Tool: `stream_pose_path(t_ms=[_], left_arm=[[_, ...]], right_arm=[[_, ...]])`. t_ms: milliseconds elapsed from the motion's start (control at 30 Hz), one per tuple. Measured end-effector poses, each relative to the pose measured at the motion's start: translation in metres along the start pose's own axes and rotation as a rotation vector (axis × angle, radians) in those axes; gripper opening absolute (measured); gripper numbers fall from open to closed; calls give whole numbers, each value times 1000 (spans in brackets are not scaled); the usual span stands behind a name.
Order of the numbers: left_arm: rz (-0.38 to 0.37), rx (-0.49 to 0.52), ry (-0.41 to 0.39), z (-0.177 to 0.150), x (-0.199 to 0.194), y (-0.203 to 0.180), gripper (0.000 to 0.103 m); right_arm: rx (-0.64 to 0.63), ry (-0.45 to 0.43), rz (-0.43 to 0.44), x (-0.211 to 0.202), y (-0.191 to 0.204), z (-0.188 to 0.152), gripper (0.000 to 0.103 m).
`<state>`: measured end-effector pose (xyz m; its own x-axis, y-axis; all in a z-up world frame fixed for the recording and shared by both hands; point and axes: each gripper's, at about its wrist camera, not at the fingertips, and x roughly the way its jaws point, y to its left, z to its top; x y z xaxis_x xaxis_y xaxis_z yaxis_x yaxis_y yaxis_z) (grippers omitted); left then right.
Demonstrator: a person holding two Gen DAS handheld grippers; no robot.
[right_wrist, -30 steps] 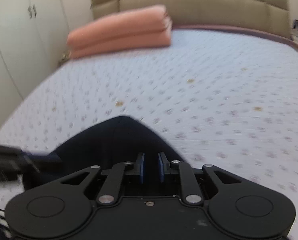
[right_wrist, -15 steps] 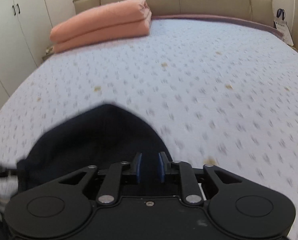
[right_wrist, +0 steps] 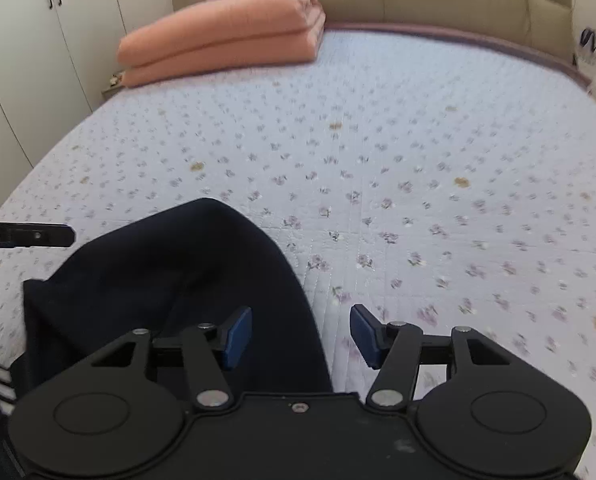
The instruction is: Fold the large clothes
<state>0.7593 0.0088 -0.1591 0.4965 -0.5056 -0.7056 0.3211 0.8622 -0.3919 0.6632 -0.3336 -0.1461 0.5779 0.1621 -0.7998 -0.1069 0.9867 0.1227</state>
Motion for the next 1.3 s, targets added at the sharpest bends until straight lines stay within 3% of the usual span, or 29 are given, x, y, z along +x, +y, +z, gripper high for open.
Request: stream_pose_path(t_ms=[67, 100, 167, 233, 267, 300, 333, 433, 567, 667, 767, 933, 1033, 1167, 1200, 1300], left_arm=[[-33, -29, 43, 0, 16, 7, 55], [-50, -40, 61, 0, 22, 11, 58], [-98, -52, 100, -3, 34, 15, 60], [-94, 2, 110, -5, 37, 9, 56], [-56, 45, 117, -6, 37, 2, 40], [-23, 89, 120, -7, 37, -5, 33], [-17, 123, 121, -8, 36, -12, 15], [10, 210, 78, -14, 20, -32, 12], [-21, 233, -38, -27, -34, -47, 11], [46, 319, -108, -46, -89, -70, 11], [51, 347, -177, -73, -150, -90, 11], [56, 402, -224, -126, -236, -119, 11], [69, 481, -165, -168, -275, -136, 11], [72, 556, 27, -237, -292, -141, 10], [61, 557, 96, -255, -291, -138, 10], [55, 521, 307, -307, -287, -120, 12]], right_arm=[[30, 28, 29, 18, -7, 2, 75], [46, 44, 47, 27, -9, 3, 76], [94, 74, 88, 36, -19, 1, 79], [114, 68, 136, 38, -19, -1, 80], [91, 78, 164, 39, -14, -1, 57], [65, 98, 186, 39, -8, -1, 36], [36, 118, 215, 39, 1, -2, 20], [-91, 79, 171, 23, 27, -6, 16], [-139, -22, 146, -33, 45, -12, 14], [-222, -123, 117, -90, 63, -24, 14], [-314, -219, 71, -150, 89, -41, 13], [-437, -356, 28, -244, 128, -88, 13], [-516, -380, -31, -289, 149, -134, 13], [-638, -370, -95, -320, 173, -219, 16], [-647, -326, -86, -322, 175, -241, 18], [-644, -47, -30, -320, 174, -302, 20]])
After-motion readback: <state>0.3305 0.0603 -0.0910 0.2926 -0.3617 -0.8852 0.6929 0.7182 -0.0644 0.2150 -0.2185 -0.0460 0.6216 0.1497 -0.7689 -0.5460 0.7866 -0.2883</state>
